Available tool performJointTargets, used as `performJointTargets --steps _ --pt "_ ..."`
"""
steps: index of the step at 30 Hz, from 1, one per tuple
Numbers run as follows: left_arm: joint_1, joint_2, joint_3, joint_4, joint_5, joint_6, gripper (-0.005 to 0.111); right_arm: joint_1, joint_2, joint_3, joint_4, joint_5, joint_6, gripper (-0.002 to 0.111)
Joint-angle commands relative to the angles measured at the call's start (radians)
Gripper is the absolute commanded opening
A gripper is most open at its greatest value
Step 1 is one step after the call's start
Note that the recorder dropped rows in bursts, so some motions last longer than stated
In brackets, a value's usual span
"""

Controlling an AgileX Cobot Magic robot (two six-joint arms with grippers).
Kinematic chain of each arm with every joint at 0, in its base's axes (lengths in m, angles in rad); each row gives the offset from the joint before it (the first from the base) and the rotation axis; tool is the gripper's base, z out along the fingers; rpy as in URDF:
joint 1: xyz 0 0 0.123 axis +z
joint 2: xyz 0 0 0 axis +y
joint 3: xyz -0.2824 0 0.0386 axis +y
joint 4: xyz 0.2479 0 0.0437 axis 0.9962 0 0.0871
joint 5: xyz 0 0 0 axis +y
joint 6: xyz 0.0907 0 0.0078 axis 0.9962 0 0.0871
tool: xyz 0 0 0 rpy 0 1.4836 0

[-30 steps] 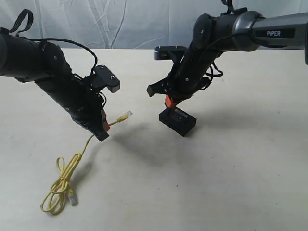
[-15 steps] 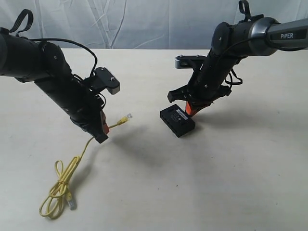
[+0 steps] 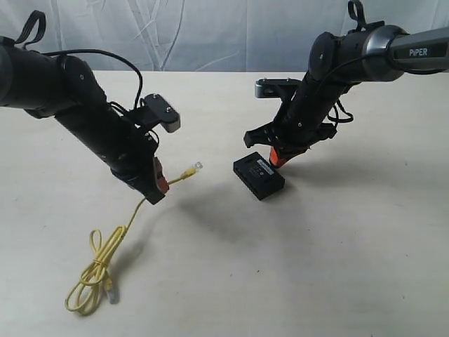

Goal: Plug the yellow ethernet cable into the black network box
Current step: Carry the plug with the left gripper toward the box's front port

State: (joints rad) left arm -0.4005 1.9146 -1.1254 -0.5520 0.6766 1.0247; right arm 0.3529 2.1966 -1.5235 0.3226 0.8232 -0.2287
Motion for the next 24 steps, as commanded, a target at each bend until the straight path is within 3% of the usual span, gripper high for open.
performJointTargets --steps 1,4,10,24 --pt "-0.049 0.018 -0.036 0.007 0.018 -0.003 0.000 -0.003 -0.005 0.004 -0.004 -0.006 -0.004 -0.001" --pt "-0.089 0.060 -0.068 0.032 0.030 -0.037 0.000 -0.003 -0.005 0.004 -0.004 -0.002 -0.004 -0.001" --pt "-0.144 0.127 -0.158 0.196 0.080 -0.264 0.000 -0.003 -0.005 0.004 -0.004 0.000 -0.002 -0.001" --pt "-0.202 0.199 -0.290 0.202 0.167 -0.294 0.000 -0.003 -0.005 0.004 0.002 0.011 -0.002 -0.001"
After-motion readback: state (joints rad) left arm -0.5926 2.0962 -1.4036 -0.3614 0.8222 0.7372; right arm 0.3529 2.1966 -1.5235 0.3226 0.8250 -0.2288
